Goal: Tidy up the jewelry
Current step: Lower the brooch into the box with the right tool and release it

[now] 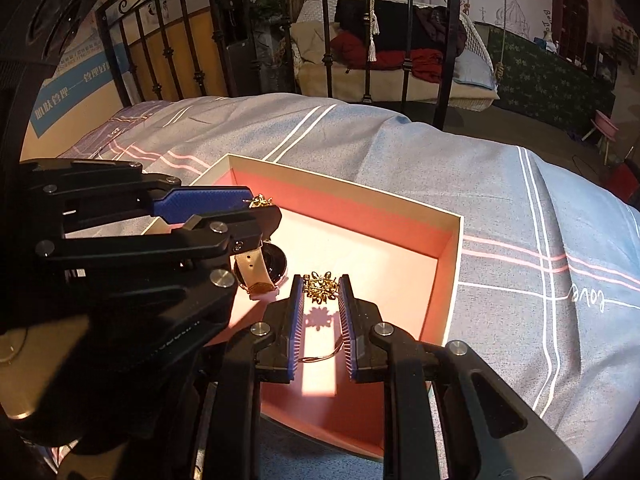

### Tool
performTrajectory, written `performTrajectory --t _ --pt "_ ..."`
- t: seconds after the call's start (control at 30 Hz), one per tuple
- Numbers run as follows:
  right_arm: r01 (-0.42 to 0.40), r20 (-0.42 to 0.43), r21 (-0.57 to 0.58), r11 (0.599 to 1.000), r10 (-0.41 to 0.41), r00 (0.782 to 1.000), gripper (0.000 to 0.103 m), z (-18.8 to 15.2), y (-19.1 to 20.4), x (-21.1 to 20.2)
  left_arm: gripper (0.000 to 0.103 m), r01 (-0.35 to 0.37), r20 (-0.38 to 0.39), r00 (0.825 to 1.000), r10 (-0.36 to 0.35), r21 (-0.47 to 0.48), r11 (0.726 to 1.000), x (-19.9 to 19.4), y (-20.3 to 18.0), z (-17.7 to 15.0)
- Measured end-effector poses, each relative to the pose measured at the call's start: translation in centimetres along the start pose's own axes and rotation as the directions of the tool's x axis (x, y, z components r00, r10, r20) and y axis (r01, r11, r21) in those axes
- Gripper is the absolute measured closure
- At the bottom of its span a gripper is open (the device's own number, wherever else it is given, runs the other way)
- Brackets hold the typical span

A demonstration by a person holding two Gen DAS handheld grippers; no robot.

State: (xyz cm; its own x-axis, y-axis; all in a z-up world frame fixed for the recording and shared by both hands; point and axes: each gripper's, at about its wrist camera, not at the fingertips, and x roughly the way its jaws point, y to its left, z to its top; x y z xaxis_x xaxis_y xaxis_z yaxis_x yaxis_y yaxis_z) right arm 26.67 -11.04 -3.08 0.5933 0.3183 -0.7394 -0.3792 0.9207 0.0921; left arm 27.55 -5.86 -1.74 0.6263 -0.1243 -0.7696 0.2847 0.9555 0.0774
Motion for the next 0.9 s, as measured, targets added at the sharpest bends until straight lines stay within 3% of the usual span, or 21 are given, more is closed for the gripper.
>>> performTrajectory --t 0.23,0.43,0.9 --pt "-0.006 0.004 0.002 1.000 0.006 1.000 0.085 -0.2 0.0 -0.2 0.085 -0.020 0.044 0.999 0.022 -0.042 0.999 -2.2 0.5 -1.7" --pt "-0.005 -0.018 0.006 1.000 0.005 1.000 0.085 -0.6 0.2 0.5 0.087 -0.033 -0.026 0.999 0.033 -0.001 0.999 -1.0 0.2 -2.8" --pt "0.016 -0.038 -0.021 1.000 -0.017 0.999 0.085 -0.7 0.4 0.6 0.088 -0.028 -0.051 0.998 0.026 -0.027 0.999 -0.6 0.6 -3.2"
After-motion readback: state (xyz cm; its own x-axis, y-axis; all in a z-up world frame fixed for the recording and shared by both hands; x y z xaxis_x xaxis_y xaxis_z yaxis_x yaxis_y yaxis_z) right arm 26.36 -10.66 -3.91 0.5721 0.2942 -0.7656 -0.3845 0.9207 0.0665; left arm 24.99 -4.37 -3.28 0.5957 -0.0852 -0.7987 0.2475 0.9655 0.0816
